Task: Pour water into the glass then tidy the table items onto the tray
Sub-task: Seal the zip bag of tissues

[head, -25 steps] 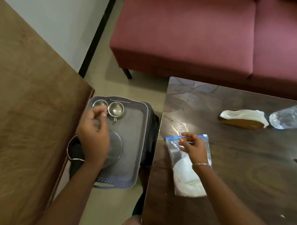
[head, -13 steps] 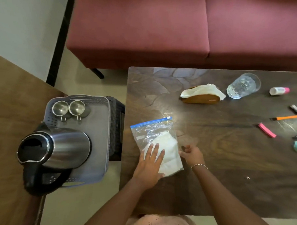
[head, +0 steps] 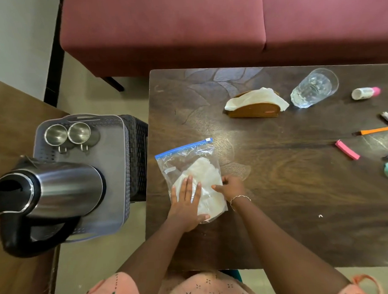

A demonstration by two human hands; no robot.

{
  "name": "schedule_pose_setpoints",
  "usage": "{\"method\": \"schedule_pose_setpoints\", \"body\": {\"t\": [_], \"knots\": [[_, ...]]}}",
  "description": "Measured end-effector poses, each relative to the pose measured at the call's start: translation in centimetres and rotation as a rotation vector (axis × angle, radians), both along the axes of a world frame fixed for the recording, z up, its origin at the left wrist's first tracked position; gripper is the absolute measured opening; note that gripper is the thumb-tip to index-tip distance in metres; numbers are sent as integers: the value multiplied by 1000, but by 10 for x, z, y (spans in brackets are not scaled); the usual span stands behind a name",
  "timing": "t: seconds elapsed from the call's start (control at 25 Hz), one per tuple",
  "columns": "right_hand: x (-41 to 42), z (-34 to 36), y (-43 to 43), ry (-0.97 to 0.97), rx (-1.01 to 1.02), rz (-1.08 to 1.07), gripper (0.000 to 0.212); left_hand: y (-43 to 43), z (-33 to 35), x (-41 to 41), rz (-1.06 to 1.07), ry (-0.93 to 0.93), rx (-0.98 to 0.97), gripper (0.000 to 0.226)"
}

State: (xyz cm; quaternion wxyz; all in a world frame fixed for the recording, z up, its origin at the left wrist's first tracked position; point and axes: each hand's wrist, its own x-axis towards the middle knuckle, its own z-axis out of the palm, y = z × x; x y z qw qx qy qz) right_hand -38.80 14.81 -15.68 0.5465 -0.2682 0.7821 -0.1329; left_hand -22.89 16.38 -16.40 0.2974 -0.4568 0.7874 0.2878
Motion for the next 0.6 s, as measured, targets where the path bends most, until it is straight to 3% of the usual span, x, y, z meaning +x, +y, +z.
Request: {"method": "schedule_pose_setpoints", "body": {"t": [0.2, 0.32, 0.4, 0.52, 0.6], "knots": [[4, 9, -4, 59, -67, 34, 15, -2, 13, 7, 194, 198, -77, 89], [-2, 35, -7, -25, -158, 12, 9, -8, 38, 18, 624, 394, -175, 86], [-9, 61, -7, -51, -245, -7, 25, -16, 60, 22, 954, 448, -172, 86], [-20, 109, -5, -121, -392, -49, 13, -30, 100, 20, 1413, 652, 53, 81], [-28, 142, -4, -174, -504, -56, 18, -38, 127, 16, 1572, 852, 262, 70]]}}
